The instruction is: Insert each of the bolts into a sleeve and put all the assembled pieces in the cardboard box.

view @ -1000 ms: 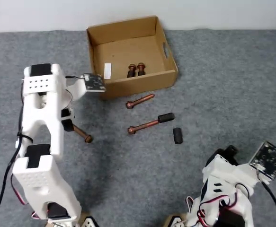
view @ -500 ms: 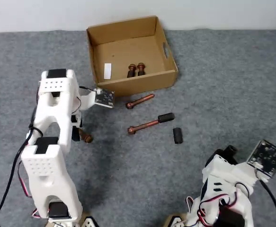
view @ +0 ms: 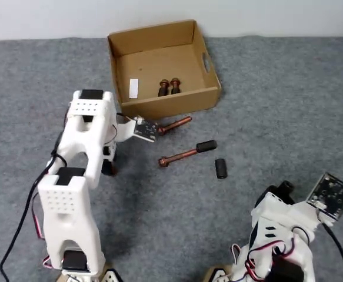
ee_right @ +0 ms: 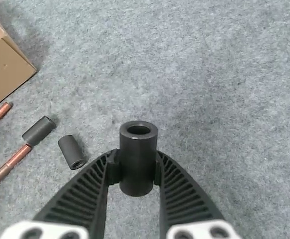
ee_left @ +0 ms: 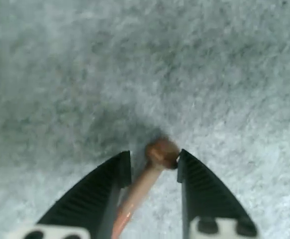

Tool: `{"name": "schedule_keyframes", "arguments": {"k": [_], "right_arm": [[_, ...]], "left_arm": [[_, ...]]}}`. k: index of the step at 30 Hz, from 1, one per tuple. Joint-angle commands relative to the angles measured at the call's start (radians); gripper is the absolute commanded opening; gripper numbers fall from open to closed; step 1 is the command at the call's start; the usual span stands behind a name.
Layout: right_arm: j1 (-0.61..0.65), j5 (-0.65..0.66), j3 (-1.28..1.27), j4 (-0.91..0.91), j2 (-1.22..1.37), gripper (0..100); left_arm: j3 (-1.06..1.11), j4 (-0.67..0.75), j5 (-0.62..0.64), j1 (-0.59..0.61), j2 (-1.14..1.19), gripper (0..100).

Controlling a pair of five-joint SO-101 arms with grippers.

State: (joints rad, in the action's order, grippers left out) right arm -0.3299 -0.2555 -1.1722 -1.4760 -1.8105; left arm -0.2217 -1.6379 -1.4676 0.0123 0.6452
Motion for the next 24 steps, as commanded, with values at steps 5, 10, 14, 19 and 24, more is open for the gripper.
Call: {"name": "schedule_keyframes", "arguments": {"k": [5, 10, 14, 19, 24], "right_arm": [[-0.012, 0.012, 0.008, 0.025, -0.001, 0.9], [-0.012, 0.012, 0.008, 0.025, -0.001, 0.9], [-0.012, 0.012, 0.008, 0.025, -0.002, 0.9], [-0.013, 0.012, 0.008, 0.025, -0.002, 0.9], [-0.013, 0.012, 0.008, 0.025, -0.002, 0.9]], "left_arm": [[-0.065, 0.02, 0.017, 0.0, 0.012, 13], [-0.07, 0.0, 0.025, 0.002, 0.003, 13], [-0.122, -0.066, 0.025, 0.006, 0.003, 14], [-0.16, -0.077, 0.025, 0.026, 0.003, 17], [-0.16, -0.077, 0.026, 0.038, 0.006, 19]]}}
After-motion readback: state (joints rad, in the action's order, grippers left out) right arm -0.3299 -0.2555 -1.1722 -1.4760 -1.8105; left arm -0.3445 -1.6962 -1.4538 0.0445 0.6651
